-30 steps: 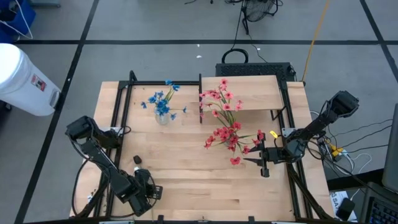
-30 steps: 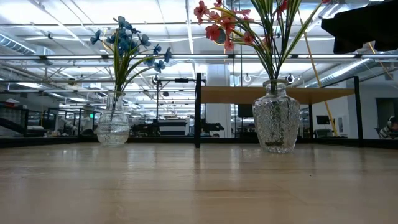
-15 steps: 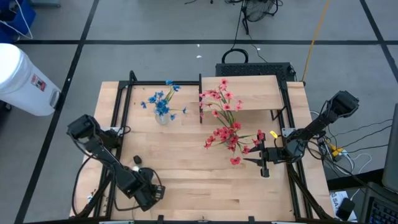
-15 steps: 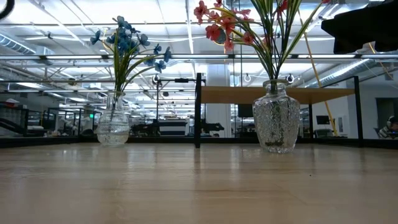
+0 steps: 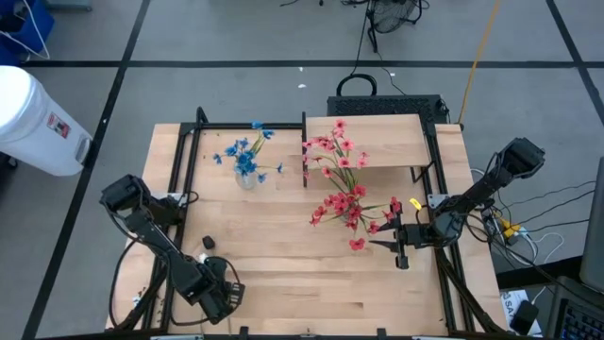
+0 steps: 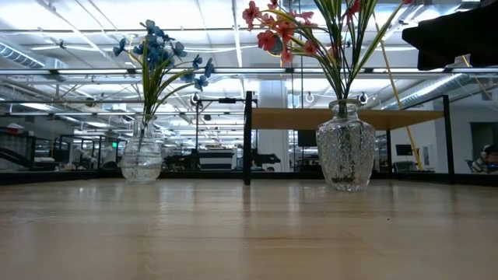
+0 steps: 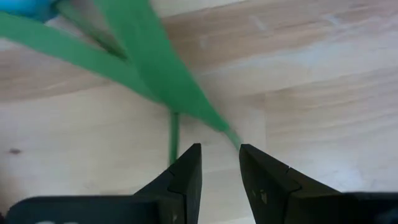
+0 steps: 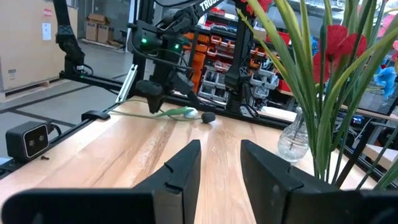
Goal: Pick and place flowers into a vace then onto a shelf
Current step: Put the white flower into the left transparent vase
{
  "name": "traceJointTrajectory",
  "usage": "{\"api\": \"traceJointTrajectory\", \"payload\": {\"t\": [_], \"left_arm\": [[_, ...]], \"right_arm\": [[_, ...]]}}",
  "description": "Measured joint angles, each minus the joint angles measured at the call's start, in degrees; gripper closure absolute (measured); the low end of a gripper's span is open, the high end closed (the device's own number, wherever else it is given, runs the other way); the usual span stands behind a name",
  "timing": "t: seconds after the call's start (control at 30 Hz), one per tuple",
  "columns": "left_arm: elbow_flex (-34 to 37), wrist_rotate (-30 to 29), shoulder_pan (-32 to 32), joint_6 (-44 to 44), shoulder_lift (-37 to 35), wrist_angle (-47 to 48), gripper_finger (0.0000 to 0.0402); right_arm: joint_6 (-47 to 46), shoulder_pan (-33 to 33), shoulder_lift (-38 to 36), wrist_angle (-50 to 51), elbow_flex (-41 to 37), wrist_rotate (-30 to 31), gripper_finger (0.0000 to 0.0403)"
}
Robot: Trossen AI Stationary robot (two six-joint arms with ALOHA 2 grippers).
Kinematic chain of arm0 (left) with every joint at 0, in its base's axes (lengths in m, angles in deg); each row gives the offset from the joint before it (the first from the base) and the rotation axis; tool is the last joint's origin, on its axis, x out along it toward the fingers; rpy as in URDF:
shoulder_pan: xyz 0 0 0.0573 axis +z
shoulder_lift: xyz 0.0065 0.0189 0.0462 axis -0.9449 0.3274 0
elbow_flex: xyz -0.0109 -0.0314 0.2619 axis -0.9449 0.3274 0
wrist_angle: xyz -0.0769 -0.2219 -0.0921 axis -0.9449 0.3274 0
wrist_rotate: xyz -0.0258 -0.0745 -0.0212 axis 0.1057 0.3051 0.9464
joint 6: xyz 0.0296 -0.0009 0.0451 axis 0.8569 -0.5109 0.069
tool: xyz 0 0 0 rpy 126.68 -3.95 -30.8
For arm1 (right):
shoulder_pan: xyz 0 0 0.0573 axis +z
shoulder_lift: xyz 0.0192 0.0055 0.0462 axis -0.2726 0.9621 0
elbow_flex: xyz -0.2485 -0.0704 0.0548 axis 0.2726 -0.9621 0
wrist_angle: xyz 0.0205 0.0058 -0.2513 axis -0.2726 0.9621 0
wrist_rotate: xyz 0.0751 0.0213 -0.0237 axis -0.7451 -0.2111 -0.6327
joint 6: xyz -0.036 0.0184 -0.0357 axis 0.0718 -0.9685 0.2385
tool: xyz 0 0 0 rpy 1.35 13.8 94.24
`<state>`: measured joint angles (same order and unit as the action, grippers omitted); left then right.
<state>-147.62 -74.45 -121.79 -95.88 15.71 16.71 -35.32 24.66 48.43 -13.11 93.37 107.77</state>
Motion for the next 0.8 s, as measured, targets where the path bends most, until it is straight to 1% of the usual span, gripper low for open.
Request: {"api": "traceJointTrajectory", "payload": {"t": [0.07, 0.13, 0.2, 0.27, 0.37, 0.6, 0.8], "left_arm": [[0.00, -0.77, -0.45, -1.07, -0.04, 0.59, 0.0289], [0.00, -1.81, -0.72, -4.09, -0.07, 2.79, 0.0289], [0.00, -1.42, -0.74, -6.48, -0.07, 4.94, 0.0289], [0.00, -2.92, -0.44, -5.36, -0.07, 6.07, 0.0289], [0.00, -5.97, 0.00, -4.92, -0.07, 5.32, 0.0289], [0.02, -6.29, 1.61, -3.01, -0.07, 3.79, 0.0289], [2.18, -6.26, 3.31, -1.42, -0.14, 2.41, 0.0289]], "right_arm": [[0.01, -0.01, 0.00, -0.02, 0.00, 0.00, 0.0298], [0.01, 0.00, 0.00, -0.05, 0.00, 0.00, 0.0298], [-0.01, -0.01, 0.00, -0.07, 0.00, 0.00, 0.0298], [-0.01, -0.01, 0.00, -0.07, 0.00, 0.00, 0.0298], [-0.01, -0.01, 0.00, -0.07, 0.00, 0.00, 0.0298], [-0.01, -0.01, 0.00, 0.00, 0.00, 0.00, 0.0298], [-0.01, -0.01, 0.00, 0.27, 0.00, 0.00, 0.0298]]}}
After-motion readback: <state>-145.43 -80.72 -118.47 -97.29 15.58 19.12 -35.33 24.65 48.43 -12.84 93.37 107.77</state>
